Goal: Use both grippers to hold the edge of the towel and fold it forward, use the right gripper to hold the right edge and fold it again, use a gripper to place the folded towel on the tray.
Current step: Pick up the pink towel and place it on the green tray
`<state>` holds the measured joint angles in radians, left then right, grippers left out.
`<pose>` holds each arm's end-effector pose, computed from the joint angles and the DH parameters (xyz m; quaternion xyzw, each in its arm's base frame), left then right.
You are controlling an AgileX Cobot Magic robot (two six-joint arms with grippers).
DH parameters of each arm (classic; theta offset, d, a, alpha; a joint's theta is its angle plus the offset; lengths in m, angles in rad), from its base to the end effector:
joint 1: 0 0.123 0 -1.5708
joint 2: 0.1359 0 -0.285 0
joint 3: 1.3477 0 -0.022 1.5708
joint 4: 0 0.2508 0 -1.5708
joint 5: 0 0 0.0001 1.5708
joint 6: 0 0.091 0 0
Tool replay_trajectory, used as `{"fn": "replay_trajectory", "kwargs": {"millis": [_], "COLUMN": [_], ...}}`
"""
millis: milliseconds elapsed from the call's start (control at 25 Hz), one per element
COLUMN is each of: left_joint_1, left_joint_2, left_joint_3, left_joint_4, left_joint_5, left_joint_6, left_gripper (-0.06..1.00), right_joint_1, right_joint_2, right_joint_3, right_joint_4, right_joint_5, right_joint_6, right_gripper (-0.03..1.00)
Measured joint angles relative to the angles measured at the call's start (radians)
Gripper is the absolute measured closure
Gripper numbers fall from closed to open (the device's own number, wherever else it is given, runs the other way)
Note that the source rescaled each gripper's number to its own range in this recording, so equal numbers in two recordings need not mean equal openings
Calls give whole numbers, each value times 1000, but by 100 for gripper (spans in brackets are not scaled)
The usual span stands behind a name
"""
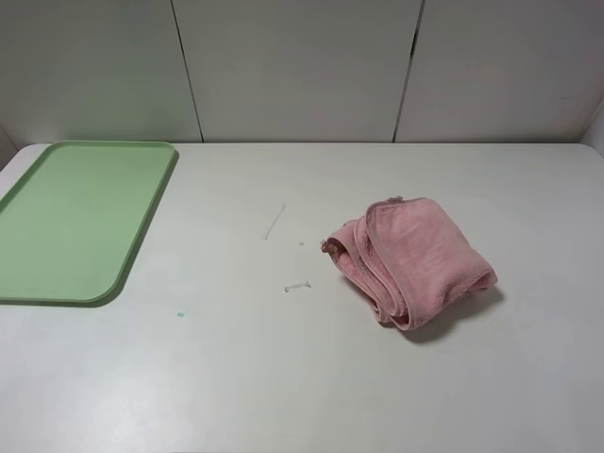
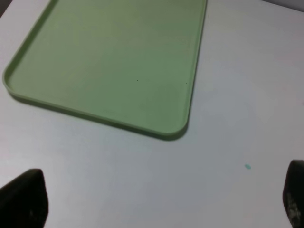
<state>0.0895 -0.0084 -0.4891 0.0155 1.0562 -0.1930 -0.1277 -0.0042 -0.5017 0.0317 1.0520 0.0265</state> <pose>-0.0048 0.0008 0.2746 -0.1203 0.8442 -0.0193 0.5221 -0.0050 0.0032 0.2785 0.0648 0.8468 -0.0109 0.5278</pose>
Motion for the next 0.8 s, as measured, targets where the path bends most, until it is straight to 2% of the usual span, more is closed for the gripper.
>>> {"fn": "replay_trajectory", "kwargs": {"millis": [800], "left_joint_1": [0], "left_joint_2": [0], "left_joint_3": [0], "left_joint_4": [0], "left_joint_5": [0], "left_joint_6": [0], "left_gripper": [-5], "right_joint_1": [-3], "right_joint_2": [-2], "right_joint_3": [10], "right_joint_4": [5], "right_joint_5": [-22], "right_joint_6": [0], "right_gripper": [-3]}}
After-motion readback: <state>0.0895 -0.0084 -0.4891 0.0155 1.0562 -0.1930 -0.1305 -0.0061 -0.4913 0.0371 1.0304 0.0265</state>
